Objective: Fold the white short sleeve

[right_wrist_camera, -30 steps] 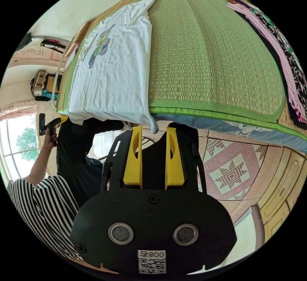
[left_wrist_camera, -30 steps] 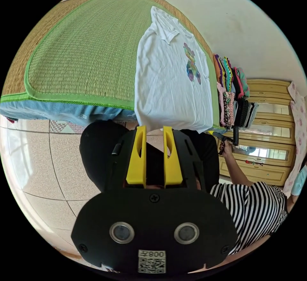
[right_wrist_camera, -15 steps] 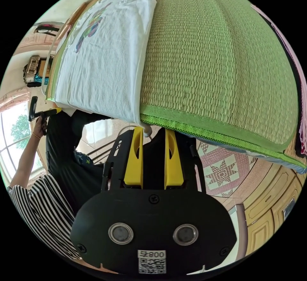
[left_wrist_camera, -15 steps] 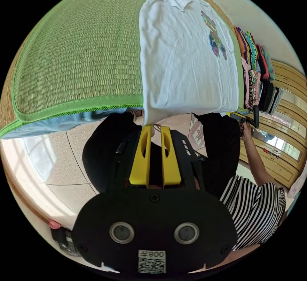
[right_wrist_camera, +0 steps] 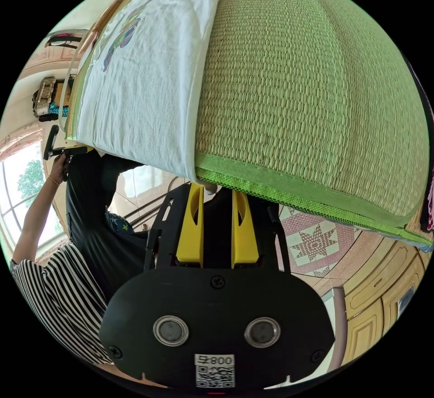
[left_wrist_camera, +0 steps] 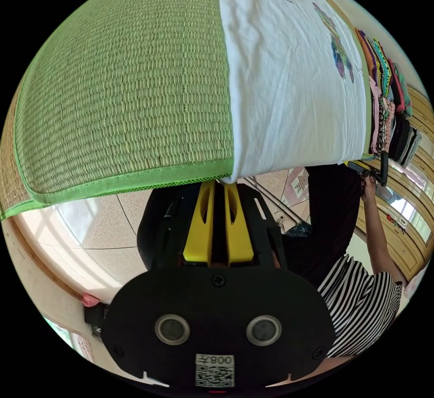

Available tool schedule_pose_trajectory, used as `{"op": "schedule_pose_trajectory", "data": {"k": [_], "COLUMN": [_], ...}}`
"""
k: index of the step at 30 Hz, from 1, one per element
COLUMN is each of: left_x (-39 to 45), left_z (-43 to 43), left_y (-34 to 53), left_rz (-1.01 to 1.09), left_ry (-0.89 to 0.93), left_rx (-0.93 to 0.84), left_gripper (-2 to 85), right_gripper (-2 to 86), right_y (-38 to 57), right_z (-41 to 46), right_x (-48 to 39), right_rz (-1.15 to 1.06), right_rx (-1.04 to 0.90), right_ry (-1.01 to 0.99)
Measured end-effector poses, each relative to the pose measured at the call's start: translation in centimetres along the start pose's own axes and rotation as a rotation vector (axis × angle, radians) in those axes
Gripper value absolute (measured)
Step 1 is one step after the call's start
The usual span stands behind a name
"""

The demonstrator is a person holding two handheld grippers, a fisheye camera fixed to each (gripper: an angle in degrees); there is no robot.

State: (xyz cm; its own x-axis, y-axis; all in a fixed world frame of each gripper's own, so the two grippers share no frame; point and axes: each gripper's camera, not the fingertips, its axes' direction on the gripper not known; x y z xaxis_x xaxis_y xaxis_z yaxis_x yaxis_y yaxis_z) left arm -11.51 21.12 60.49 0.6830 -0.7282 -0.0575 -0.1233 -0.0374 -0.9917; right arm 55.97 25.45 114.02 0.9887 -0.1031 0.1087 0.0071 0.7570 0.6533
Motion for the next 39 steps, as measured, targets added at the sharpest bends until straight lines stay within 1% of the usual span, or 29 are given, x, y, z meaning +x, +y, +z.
{"op": "schedule_pose_trajectory", "data": {"k": [8,16,21,26,28,31,33,36,39], "left_x": [-0.3,-1.2,-1.9,-1.8,-1.7,-1.3,-0.7,0.2,0.9], "left_z": [-0.6,-1.6,-2.5,-3.7,-4.0,-3.6,-2.9,-1.6,-0.7], "left_y": [1.7,6.0,9.5,12.1,12.8,12.9,12.2,10.9,9.6], "left_rz": [0.026,0.064,0.079,0.108,0.106,0.089,0.086,0.097,0.116], "left_ry": [0.029,0.174,0.306,0.363,0.343,0.264,0.189,0.083,0.018], "left_rx": [0.039,0.156,0.264,0.347,0.362,0.352,0.319,0.251,0.18], "left_gripper": [0.1,0.0,0.1,0.6,1.0,2.8,5.4,7.0,7.9], "right_gripper": [2.6,1.4,0.9,0.6,0.5,0.4,0.4,0.5,0.5], "right_y": [0.8,2.8,5.3,7.5,8.1,8.7,9.0,9.2,9.4], "right_z": [0.1,-0.3,-2.4,-4.9,-5.5,-6.0,-6.0,-5.5,-4.9], "right_x": [0.2,-0.1,0.7,1.0,1.0,1.1,1.1,1.0,0.8], "right_rz": [-0.062,-0.165,-0.199,-0.238,-0.247,-0.251,-0.246,-0.234,-0.226], "right_rx": [0.015,0.006,0.055,0.124,0.139,0.156,0.159,0.143,0.116], "right_ry": [-0.042,-0.072,-0.18,-0.289,-0.307,-0.331,-0.337,-0.339,-0.326]}}
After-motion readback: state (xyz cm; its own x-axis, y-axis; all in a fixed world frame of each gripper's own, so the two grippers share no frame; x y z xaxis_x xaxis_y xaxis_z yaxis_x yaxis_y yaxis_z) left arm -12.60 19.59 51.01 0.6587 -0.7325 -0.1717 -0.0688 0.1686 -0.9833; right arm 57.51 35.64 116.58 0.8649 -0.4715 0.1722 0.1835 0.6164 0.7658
